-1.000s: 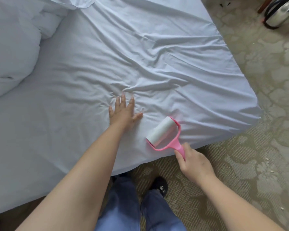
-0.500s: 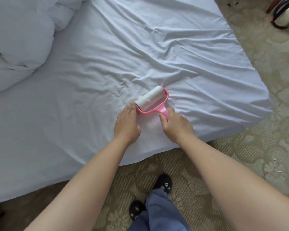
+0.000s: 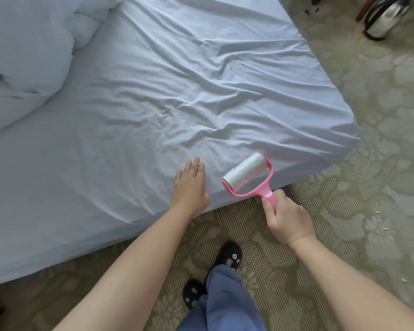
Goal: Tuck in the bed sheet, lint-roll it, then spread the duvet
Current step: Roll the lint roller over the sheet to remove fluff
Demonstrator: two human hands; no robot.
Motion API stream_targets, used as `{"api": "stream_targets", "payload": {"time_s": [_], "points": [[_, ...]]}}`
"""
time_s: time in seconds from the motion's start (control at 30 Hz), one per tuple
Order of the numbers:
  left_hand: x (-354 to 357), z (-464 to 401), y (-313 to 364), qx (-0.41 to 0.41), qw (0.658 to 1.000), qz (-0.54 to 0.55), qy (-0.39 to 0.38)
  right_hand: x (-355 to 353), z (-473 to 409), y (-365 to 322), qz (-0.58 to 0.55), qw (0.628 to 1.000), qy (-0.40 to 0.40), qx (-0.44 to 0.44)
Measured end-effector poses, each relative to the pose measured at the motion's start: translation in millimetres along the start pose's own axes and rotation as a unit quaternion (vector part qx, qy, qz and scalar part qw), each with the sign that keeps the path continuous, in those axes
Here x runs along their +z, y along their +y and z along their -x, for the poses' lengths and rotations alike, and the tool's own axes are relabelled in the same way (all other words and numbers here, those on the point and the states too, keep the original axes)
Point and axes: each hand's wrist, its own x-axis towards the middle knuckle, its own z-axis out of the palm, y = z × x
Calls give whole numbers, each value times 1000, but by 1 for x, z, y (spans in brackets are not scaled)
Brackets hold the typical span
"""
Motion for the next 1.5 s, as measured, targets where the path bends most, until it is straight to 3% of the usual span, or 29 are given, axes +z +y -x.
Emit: {"api": "stream_targets", "payload": {"time_s": [0.33, 0.67, 0.83, 1.33, 1.5], "points": [[10, 8, -2, -5, 1000, -6, -10, 17, -1, -5, 9, 999, -31, 2], [-1, -8, -18, -18, 998, 40, 38, 11, -46, -41, 18, 999, -43, -2], [-11, -23, -26, -31, 997, 57, 45, 1, -98, -81, -28, 998, -63, 1], [-38, -56, -54, -92, 995, 1, 27, -2, -189, -145, -35, 996, -76, -8], [-38, -51, -62, -100, 995, 11, 26, 6, -169, -152, -66, 995, -71, 23]]}}
